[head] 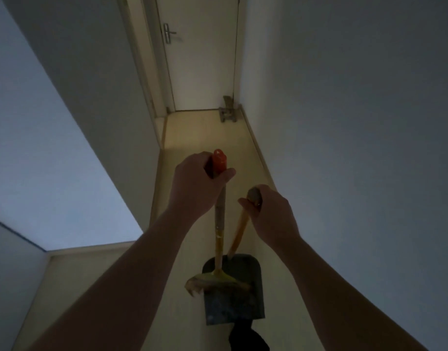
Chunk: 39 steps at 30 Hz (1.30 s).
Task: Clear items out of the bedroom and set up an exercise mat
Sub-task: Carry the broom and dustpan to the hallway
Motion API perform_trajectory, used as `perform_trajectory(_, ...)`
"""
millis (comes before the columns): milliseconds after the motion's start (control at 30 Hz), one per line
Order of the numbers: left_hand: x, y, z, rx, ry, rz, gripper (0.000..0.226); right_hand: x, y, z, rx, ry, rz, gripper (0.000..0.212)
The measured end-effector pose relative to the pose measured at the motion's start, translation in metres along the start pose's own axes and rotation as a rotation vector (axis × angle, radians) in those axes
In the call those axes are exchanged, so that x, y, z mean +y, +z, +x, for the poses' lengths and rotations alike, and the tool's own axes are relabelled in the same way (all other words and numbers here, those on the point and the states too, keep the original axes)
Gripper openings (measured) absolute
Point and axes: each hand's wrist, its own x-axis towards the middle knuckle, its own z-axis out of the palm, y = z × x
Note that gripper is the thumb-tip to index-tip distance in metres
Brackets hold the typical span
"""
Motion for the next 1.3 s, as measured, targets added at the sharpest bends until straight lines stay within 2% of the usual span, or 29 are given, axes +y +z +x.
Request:
perform_trajectory(267,-0.032,0.032,0.163,0.075,-0.128,-0.048,0.044,0.026,0.022,0.186,-0.101,-0.083,0.042,0.022)
perform_trajectory(433,-0.068,0.047,0.256,0.091,-0.149,-0.055,0.034,0.029,0.054,0.297,-0.122,-0.112,0.052,0.022)
perform_trajectory(567,-0.111,0.067,0.34,0.102,-0.161,-0.073,0.034,0.038,0.086,0.385,-0.141,-0.066,0.041,0.022)
perform_trajectory(733,-0.163,0.087,0.453,0.052,-0.109,-0.106,0.037,0.035,0.121,0.49,-0.116,-0.011,-0.012,0.023)
perform_trajectory(967,-0.198,0.096,0.616,0.028,-0.026,-0.148,0.034,0.024,0.149,0.636,-0.033,0.161,0.131,0.017)
perform_trajectory(1100,-0.214,0.112,0.691,0.035,0.022,-0.124,0.036,0.026,0.166,0.709,0.026,0.157,0.165,0.018)
perform_trajectory(1300,-0.241,0.15,0.816,0.046,0.054,-0.086,0.037,0.053,0.205,0.837,0.009,0.148,0.267,0.023)
